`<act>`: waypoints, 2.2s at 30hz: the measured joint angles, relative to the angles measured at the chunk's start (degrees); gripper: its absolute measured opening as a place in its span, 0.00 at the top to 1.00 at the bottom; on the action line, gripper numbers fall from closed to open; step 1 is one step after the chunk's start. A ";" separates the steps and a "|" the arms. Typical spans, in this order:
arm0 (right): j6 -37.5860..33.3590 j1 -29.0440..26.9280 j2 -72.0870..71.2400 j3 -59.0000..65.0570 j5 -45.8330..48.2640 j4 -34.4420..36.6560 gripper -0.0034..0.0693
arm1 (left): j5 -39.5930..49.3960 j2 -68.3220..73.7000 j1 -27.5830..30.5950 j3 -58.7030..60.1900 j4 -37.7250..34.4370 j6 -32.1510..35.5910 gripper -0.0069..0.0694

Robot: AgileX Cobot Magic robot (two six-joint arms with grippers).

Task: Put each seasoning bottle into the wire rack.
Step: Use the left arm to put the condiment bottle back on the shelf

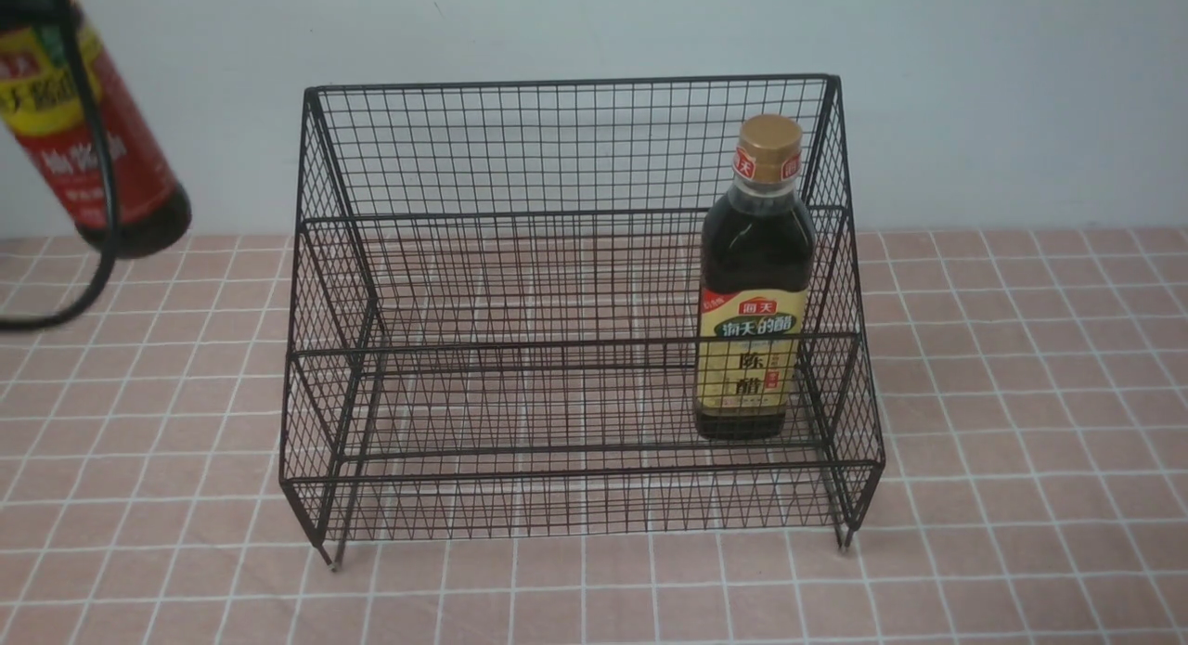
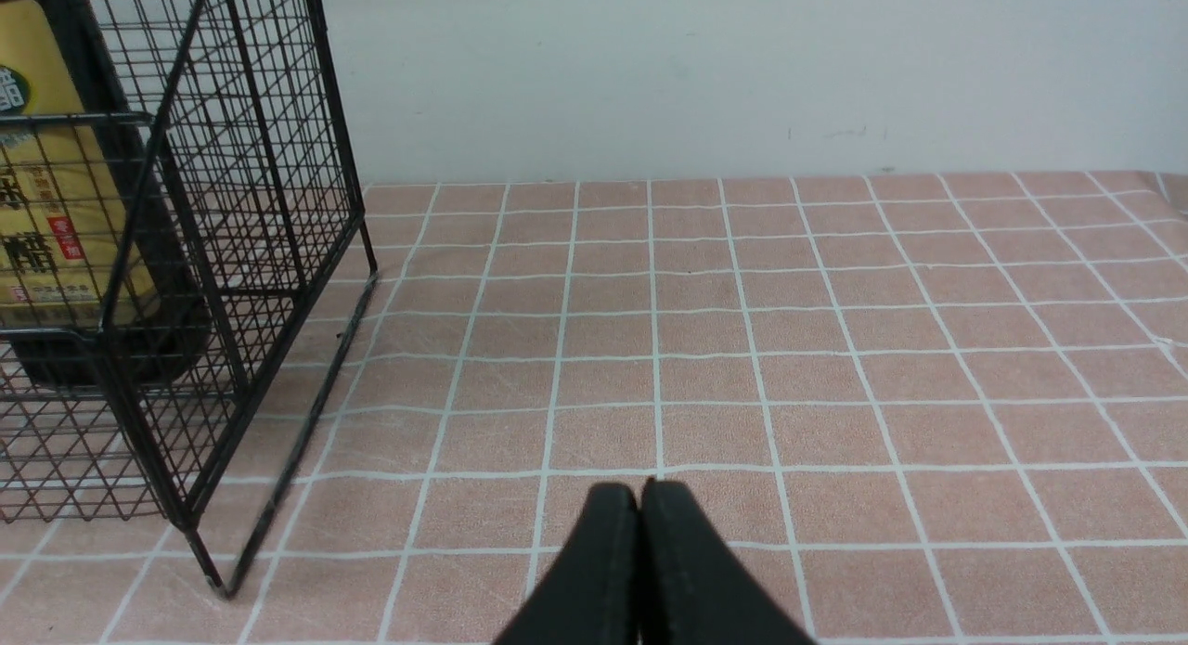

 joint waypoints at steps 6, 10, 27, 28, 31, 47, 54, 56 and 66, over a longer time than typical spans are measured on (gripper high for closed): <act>0.00 0.00 0.00 0.00 0.00 0.00 0.97 | 5.34 0.49 -7.91 -8.26 0.67 2.41 0.57; 0.00 0.00 0.00 0.00 0.00 0.00 0.97 | 4.95 2.52 -12.82 -12.86 0.80 6.25 0.57; 0.00 0.00 0.00 0.00 0.00 0.00 0.97 | 7.64 19.04 -19.30 -16.95 0.50 9.14 0.57; 0.00 0.00 0.00 0.00 0.00 0.00 0.97 | 7.96 19.17 -19.30 -16.95 0.50 9.14 0.57; 0.00 0.00 0.00 0.00 0.00 0.00 0.97 | 14.18 19.35 -19.41 -16.95 0.50 9.13 0.57; 0.00 0.00 0.00 0.00 0.00 0.00 0.97 | 32.56 22.57 -19.60 -16.95 1.20 8.97 0.57; 0.00 0.00 0.00 0.00 0.00 0.00 0.97 | 32.53 23.38 -19.66 -16.95 1.20 8.97 0.57; 0.00 0.00 0.00 0.00 0.00 0.00 0.97 | 32.53 23.38 -19.71 -16.95 1.20 8.97 0.57; 0.00 0.00 0.00 0.00 0.00 0.00 0.97 | 31.36 23.27 -19.71 -17.28 1.31 7.72 0.44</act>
